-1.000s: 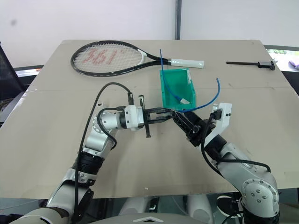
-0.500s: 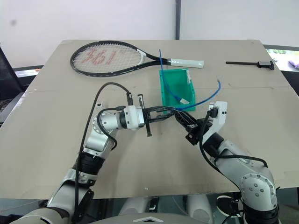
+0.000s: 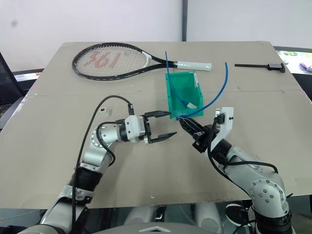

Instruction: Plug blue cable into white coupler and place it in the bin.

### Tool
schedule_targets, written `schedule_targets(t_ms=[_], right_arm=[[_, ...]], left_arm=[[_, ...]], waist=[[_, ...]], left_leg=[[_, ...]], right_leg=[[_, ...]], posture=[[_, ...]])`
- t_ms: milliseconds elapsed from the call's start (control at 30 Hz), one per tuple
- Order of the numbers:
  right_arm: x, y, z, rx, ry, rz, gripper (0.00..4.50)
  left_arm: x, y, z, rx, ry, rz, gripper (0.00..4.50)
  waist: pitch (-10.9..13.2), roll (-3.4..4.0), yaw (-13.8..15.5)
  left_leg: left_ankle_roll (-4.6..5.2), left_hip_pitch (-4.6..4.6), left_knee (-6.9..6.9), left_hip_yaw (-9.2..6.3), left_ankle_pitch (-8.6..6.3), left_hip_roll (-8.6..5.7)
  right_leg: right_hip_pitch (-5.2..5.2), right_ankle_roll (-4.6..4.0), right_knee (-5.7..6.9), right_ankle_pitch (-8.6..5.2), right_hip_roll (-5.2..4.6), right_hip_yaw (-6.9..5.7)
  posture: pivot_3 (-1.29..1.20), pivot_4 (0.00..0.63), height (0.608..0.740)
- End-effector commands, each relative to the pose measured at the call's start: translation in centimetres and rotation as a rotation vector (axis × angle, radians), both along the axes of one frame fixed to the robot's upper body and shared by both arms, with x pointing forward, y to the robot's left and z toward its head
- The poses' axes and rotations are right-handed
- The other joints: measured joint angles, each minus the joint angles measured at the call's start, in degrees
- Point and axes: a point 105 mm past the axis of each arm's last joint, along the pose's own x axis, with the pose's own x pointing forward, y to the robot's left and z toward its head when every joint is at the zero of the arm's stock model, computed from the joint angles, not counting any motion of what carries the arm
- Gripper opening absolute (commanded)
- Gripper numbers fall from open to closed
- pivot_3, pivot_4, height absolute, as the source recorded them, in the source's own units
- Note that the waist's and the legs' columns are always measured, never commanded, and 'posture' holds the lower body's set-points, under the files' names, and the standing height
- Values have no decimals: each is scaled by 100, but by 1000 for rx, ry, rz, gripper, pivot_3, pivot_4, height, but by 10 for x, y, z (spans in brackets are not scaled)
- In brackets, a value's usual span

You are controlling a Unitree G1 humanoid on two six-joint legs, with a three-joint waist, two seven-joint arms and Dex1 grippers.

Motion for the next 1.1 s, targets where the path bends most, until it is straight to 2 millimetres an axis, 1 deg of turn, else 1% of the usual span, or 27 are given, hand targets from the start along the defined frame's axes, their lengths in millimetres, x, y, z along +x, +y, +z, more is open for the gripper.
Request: schedule_targets(t_ms=[33,67,133,200,233,300,333,367,467,567,633,767,967,1100], right_arm=[[-1,1,8,5,-52,28,0],[1,1,7,0,-60,34,0],[3,2,7,-8,-71,41,0],[3,1,6,-12,-76,45,0],[5,2,6,-9,-82,52,0],[7,6,5,-6,-88,75,0],[8,8,5,-6,-90,84,0],[8,9,4,-5,-91,91,0],[8,11,3,-9,-93,102,0],[8,12,2,-15,-97,102,0],[8,11,1,-20,-98,97,0],[6,8,1,-22,-99,73,0],[4,4,2,-19,-101,33,0],[2,2,2,-21,-101,11,0]], left_arm=[[-1,37,8,-58,80,150,3224],[-3,52,6,-81,121,221,3224],[-6,73,7,-119,172,324,3224],[-8,81,8,-139,194,375,3224],[-4,102,10,-172,189,473,3224],[2,149,10,-207,194,663,3224],[3,163,10,-217,200,715,3224],[3,171,10,-205,209,730,3224],[9,184,6,-163,250,738,3224],[21,204,7,-80,269,733,3224],[28,211,5,-19,289,711,3224],[43,216,1,87,309,674,3224],[58,210,-8,190,330,625,3224],[71,207,-7,209,310,645,3224]], waist=[[1,1,-64],[3,4,-82],[3,3,-73],[3,4,-35],[3,3,-6],[3,2,-11],[2,1,-19],[2,1,-37],[3,3,-29],[3,-1,8],[2,-5,3],[2,-5,-2],[2,-8,-44],[2,-11,-51]], left_leg=[[0,0,-1,0,0,1],[0,0,-2,0,0,4],[0,0,-3,1,0,6],[0,-1,-3,-1,0,6],[0,-2,-2,-3,0,4],[0,-1,0,-3,0,3],[0,0,0,-2,0,4],[-1,2,-1,-2,0,5],[-1,2,-4,-1,0,6],[-1,-2,-3,-2,0,-1],[-1,-2,-2,-2,0,-4],[-1,-2,-5,5,0,-5],[-1,-8,-5,6,0,-5],[-1,-10,-5,7,0,-3]], right_leg=[[0,0,0,0,0,0],[-2,0,0,0,0,1],[-6,1,0,-1,-1,1],[-6,10,0,-7,-2,-1],[-6,16,0,-12,-4,-4],[-4,13,0,-15,-5,-3],[-5,13,0,-15,-4,-4],[-5,14,0,-15,-2,-5],[-7,14,2,-13,3,-6],[-7,-2,0,-2,1,-7],[-6,-3,0,-2,1,-7],[-9,-2,-1,-1,0,-4],[-16,0,-1,2,-1,-2],[-22,0,6,2,-3,-1]], posture=[[0,150,740],[0,150,740],[0,150,740],[0,150,740],[0,150,740],[0,150,740],[0,150,740],[0,150,740],[0,150,740],[0,150,740],[0,150,740],[0,150,740],[0,150,740],[0,150,740]])
